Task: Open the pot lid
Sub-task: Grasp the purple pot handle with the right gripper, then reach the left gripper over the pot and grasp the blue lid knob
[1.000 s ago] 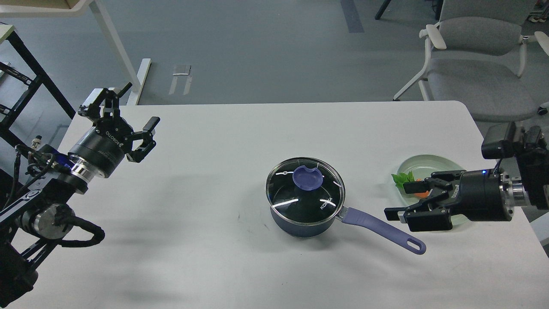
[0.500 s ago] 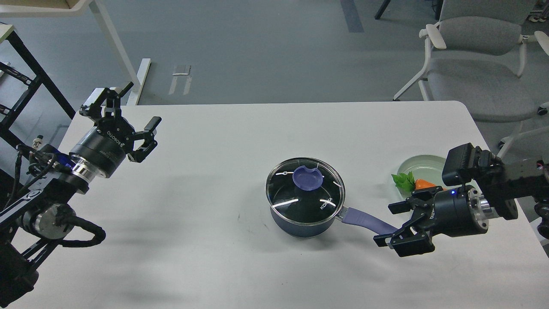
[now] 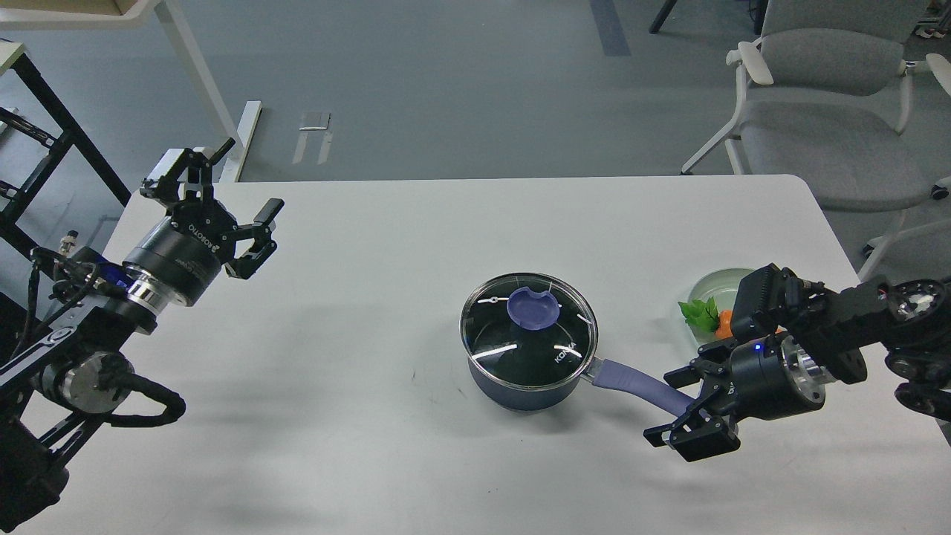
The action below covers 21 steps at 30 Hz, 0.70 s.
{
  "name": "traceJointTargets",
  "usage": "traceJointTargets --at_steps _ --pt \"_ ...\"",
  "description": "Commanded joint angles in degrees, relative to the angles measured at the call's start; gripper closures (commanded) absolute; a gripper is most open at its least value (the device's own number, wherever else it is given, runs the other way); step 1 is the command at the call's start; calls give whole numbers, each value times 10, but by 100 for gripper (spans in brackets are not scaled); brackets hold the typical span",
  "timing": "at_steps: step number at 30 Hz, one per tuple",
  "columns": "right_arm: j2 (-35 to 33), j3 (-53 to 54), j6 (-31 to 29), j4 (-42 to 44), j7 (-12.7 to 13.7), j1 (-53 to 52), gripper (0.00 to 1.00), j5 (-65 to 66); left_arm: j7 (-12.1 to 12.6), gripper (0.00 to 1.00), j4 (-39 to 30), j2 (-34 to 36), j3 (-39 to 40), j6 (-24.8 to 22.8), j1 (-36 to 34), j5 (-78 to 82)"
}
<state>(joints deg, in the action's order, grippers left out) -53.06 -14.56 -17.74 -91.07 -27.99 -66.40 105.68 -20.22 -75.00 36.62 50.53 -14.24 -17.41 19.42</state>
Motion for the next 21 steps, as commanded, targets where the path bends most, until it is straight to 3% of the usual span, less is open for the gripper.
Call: traceJointTargets --at_steps 1,11,21 --pt "-7 -5 8 -1 0 0 16 3 0 1 -1 -2 0 0 0 0" --pt "-7 -4 24 -1 0 -2 52 11 0 1 -1 -2 -2 2 0 0" --pt "-9 -5 33 -1 0 -7 68 14 -1 1 -9 -5 -3 0 -9 49"
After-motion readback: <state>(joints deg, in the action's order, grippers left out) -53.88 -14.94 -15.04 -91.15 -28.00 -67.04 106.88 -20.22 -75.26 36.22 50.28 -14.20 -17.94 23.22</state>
